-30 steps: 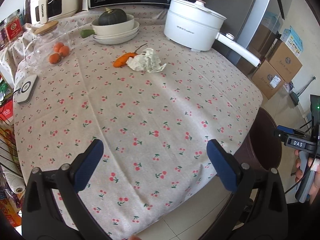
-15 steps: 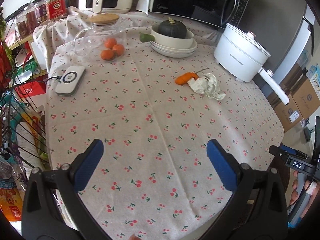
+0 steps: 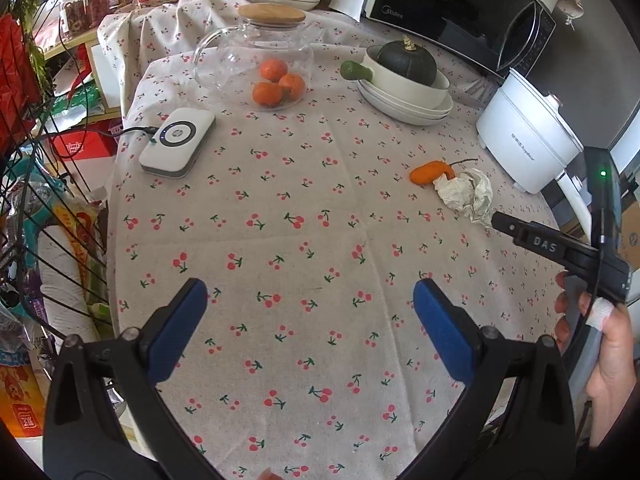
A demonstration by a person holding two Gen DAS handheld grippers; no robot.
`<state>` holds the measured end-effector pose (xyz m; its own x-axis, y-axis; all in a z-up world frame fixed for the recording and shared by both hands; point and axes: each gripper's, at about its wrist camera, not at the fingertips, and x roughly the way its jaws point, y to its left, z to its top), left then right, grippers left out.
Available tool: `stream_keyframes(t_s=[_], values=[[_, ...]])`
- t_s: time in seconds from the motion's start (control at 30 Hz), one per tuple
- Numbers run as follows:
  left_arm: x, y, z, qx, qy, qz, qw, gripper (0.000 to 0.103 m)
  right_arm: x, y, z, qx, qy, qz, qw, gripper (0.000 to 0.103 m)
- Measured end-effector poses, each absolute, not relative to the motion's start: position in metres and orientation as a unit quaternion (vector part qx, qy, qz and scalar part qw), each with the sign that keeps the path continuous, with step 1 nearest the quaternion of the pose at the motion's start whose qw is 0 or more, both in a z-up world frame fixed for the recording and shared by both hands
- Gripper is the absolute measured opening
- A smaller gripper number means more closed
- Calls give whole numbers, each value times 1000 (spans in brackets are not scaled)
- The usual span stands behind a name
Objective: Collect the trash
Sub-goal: 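Move the right tool to the table and grasp the crumpled white wrapper, then grasp the orange pepper with the left tool while the right tool holds the wrapper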
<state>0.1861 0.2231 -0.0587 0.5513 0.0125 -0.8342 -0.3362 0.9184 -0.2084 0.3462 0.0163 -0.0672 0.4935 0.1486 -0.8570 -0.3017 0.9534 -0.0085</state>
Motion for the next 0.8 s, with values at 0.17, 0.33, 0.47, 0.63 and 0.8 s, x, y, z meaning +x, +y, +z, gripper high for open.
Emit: stream_keyframes(t_s=[0.17, 0.33, 0.47, 0.63, 0.8], values=[[190, 225, -62, -185, 470, 98, 857, 102, 373, 50, -88, -99, 484, 136, 859, 81], [191, 227, -65, -185, 475, 102, 854, 102, 392, 62, -109, -99, 491, 120, 857, 79], [192, 227, -65, -182, 475, 105, 854, 102, 397, 57, -114, -101, 486, 118, 860, 48], [194, 220, -67, -175, 478, 101, 855, 102, 387, 39, -100, -100, 476, 145, 862, 34], [198, 202, -71, -153, 484, 83, 858, 102, 360, 5, -77, -111, 456, 159, 869, 33]])
